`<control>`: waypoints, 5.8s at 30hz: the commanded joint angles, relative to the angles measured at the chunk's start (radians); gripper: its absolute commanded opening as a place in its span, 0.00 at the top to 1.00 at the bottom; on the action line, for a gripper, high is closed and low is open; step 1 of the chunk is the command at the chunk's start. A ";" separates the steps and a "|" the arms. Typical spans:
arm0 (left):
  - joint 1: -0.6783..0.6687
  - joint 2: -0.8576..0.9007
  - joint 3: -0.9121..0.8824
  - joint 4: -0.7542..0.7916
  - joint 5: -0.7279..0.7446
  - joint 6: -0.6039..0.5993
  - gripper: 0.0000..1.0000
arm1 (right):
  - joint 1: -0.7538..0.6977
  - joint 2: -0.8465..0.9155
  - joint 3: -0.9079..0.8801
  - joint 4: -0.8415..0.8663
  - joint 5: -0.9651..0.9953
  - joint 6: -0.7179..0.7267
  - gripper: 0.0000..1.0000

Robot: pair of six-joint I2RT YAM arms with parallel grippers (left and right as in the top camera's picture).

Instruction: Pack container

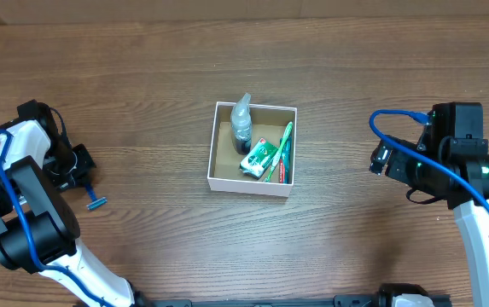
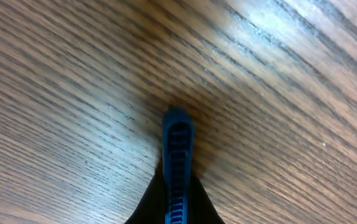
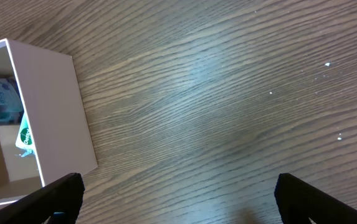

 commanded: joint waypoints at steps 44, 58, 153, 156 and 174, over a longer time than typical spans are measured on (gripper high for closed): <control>-0.638 -0.547 0.318 -0.069 -0.052 -0.106 0.00 | 0.209 0.014 0.011 0.225 0.079 -0.050 0.00; -0.414 -0.509 0.318 -0.123 0.000 -0.066 0.00 | 0.240 0.145 0.014 0.556 0.180 -0.013 0.00; -0.526 -1.998 -1.126 0.582 0.026 0.265 0.00 | 0.211 -1.176 -1.189 1.175 0.173 -0.445 0.00; -0.526 -2.001 -1.282 0.967 0.026 0.317 0.00 | 0.211 -1.176 -1.189 1.175 0.173 -0.445 0.00; -0.526 -1.997 -1.331 0.873 0.025 0.316 0.00 | 0.211 -1.176 -1.189 1.175 0.173 -0.445 0.00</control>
